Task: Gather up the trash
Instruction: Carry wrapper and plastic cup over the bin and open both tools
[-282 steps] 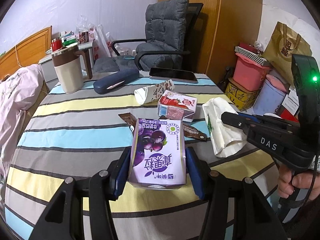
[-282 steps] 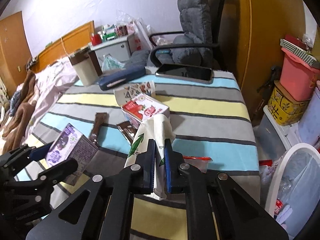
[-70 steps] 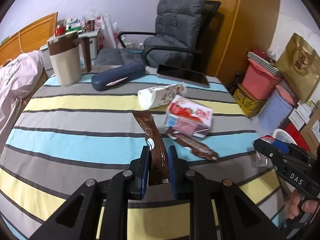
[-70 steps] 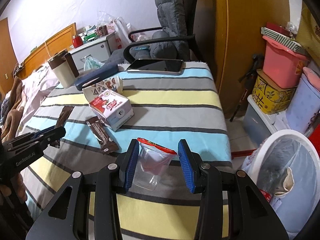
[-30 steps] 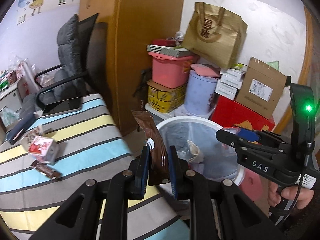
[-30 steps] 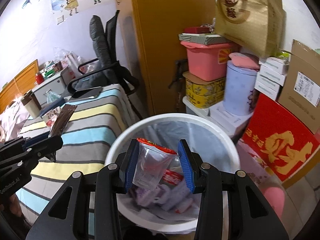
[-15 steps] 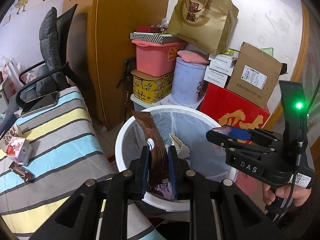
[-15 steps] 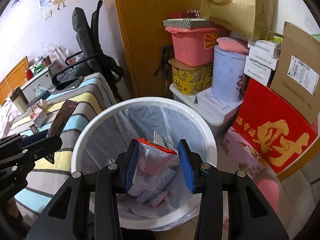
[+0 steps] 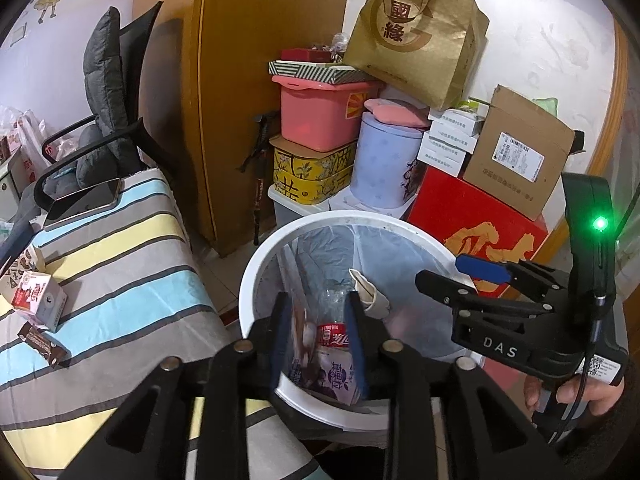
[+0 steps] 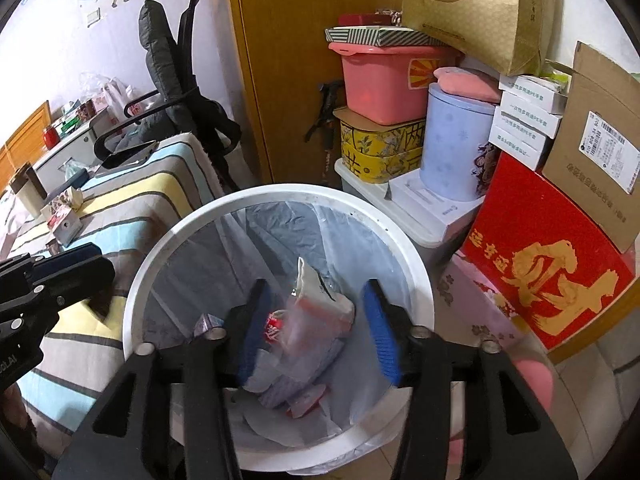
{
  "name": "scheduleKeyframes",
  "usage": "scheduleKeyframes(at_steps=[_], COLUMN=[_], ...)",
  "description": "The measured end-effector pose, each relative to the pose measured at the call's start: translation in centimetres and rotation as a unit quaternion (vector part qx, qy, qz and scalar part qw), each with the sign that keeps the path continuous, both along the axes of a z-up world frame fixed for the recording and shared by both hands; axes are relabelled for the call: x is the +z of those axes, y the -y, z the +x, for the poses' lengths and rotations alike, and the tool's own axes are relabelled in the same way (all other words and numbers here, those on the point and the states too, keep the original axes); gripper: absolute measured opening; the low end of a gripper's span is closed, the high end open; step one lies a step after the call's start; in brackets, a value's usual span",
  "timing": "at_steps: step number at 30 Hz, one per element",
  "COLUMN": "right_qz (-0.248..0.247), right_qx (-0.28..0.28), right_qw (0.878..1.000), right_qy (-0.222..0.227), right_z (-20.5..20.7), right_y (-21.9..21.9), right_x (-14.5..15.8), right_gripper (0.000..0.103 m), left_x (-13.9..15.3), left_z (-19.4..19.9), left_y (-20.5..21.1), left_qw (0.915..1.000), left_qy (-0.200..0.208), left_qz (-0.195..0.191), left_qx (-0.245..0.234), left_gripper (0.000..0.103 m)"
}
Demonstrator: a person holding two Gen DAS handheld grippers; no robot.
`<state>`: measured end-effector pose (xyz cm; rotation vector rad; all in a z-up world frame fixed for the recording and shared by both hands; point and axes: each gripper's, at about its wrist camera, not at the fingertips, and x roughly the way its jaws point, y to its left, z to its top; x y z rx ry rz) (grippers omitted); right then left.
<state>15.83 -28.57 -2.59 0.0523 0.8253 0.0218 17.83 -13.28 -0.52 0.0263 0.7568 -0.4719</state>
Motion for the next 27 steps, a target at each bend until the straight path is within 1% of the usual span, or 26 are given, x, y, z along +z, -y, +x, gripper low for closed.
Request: scheduleKeyframes(at_steps=[2, 6, 9, 19, 27], right_qz=[0.001, -0.003, -0.005, -0.006, -0.008], right_qx=[-0.002, -0.005, -0.002, 0.000, 0.020], right_qw=[1.000, 1.000, 1.000, 1.000, 0.999], right_qy=[0.002, 0.006, 0.008, 0.028, 0.045], right_z=[-0.1, -0.2, -0.4, -0.9, -1.2], right_y=[-0.1, -0.4, -0.8, -2.1, -4.3], right_x=[0.1, 0.3, 0.6, 1.6, 2.6], right_gripper=[0.060, 0.060, 0.060, 0.060, 0.060], left_x=[0.1, 0.4, 0.7, 1.9, 2.6], left_z=[-0.1, -0.4, -0.6, -1.6, -2.5], left_y=[-0.3, -0.9, -1.5, -4.3, -7.4], left_qw=[1.0000, 0.9999, 0.9998, 0.9988, 0.9971], left_qy=[0.003, 0.007, 0.011, 0.027, 0.039], left_qz=[0.000, -0.005, -0.007, -0.016, -0.016], left_qx=[0.005, 0.009, 0.014, 0.037, 0.063], left_gripper=[0.042, 0.049, 0.051, 0.054, 0.056])
